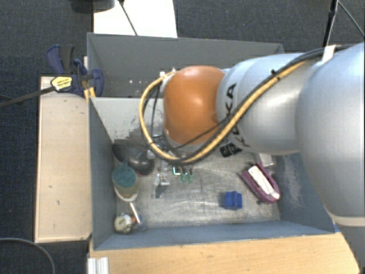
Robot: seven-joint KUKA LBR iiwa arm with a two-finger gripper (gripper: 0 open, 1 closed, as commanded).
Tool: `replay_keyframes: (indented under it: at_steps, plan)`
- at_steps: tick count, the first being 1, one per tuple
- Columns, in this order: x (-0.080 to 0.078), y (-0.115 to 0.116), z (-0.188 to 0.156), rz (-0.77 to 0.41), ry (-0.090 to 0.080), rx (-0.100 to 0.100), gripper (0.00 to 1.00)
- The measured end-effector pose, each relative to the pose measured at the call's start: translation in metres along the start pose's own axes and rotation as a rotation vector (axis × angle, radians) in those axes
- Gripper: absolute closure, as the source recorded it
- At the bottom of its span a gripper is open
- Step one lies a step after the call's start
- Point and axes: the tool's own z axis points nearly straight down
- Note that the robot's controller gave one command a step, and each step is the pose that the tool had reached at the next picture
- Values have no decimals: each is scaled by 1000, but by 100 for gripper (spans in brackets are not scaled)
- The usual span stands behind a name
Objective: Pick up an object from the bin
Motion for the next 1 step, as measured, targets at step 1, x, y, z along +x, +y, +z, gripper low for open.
replay_keyframes:
  at_steps: [1]
  plan:
    - [-26,29,39,110,-35,-11,0]
